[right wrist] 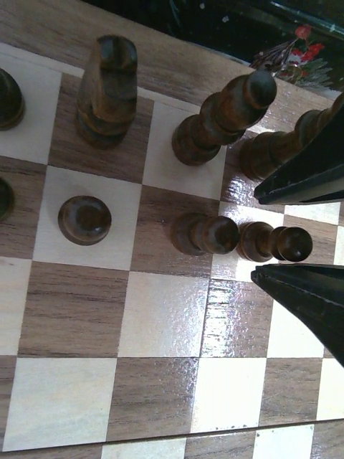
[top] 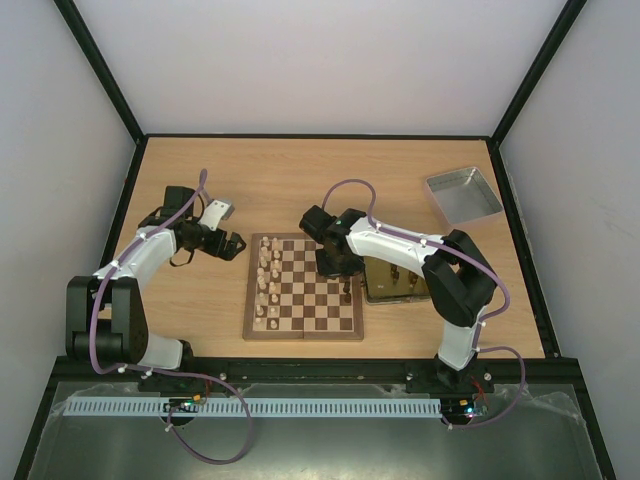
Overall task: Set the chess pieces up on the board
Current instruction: Place the chess piece on the chessboard.
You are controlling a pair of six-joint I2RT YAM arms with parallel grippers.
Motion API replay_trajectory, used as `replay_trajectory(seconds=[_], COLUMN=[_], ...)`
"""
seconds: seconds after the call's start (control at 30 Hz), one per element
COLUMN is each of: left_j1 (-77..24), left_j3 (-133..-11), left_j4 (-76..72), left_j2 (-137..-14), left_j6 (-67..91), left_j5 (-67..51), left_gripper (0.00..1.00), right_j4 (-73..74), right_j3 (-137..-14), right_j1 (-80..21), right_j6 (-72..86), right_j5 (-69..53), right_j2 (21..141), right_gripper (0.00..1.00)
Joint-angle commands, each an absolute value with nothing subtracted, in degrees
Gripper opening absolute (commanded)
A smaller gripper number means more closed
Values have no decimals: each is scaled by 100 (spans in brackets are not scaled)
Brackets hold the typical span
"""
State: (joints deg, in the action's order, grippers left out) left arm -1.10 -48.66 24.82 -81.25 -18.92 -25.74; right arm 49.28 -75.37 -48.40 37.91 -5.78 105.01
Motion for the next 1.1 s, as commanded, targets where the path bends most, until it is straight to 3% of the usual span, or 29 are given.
replay_trajectory(seconds=[0.0,1.07], left_j1=[-141,-134], left_j3=[-4816,-4800], left_j4=[2533,2514], left_j2=[-8133,-8166], left_j6=[-1944,-1943], left_j5=[-2675,-2643], left_gripper=[100,100], right_j4=[5080,4906], right_j3=[-7711,-7916], right_j1=[-4858,-4649], right_j6=[3790,3687], right_j5=[-337,-298], right_j2=[10615,10846], right_gripper=[22,17])
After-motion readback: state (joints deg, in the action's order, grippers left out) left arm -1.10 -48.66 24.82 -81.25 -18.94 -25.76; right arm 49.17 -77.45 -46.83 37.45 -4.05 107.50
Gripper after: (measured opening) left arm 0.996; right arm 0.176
